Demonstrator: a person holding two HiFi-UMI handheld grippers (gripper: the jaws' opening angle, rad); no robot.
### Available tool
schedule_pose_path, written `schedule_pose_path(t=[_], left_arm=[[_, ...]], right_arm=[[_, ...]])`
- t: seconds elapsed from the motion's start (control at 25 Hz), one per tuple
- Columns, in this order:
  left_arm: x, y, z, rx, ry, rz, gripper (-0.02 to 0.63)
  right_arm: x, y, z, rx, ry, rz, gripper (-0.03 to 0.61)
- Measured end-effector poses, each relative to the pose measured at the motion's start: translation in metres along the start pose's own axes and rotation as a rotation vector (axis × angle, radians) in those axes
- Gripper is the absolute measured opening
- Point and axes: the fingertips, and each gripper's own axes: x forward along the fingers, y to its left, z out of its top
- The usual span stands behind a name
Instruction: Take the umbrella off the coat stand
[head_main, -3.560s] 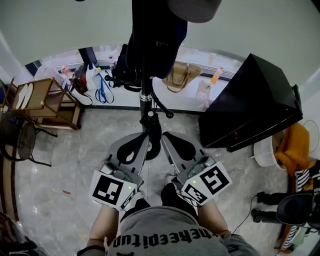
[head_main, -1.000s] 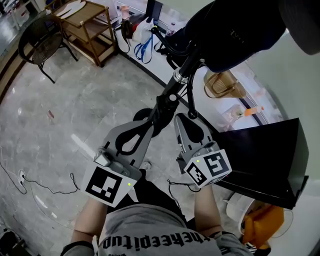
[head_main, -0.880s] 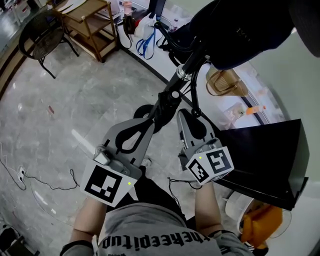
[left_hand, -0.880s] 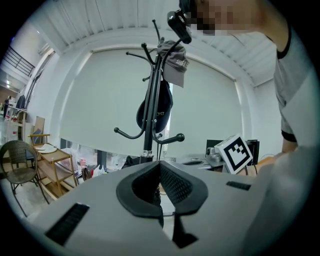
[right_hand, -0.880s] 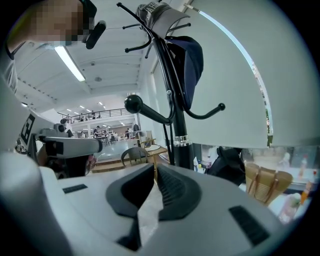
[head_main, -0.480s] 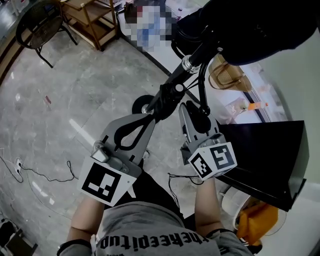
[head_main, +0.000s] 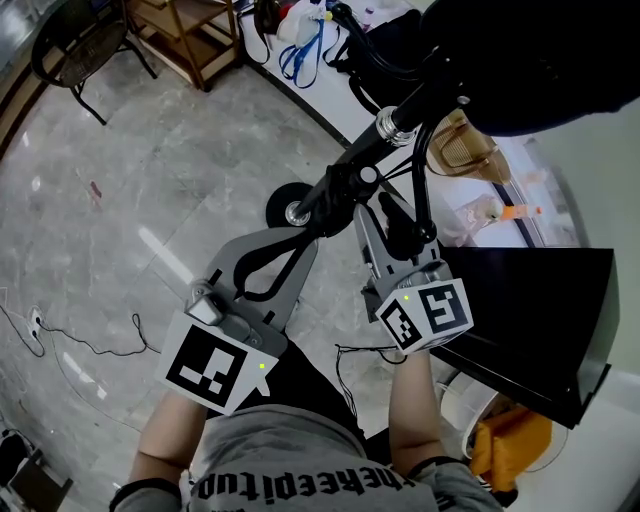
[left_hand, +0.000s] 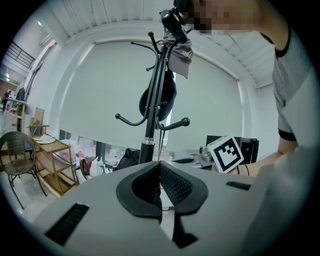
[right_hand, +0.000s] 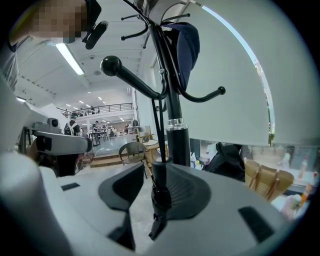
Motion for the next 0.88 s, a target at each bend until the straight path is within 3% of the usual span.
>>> schedule_pose_path(t=[0.88], left_arm=[[-0.005,0.015,-0.011,-0.026,0.012,0.033,0.015]], right_arm=[[0.029,-0.010,-0.010,-0.047,0.007,-0.048,0.206]])
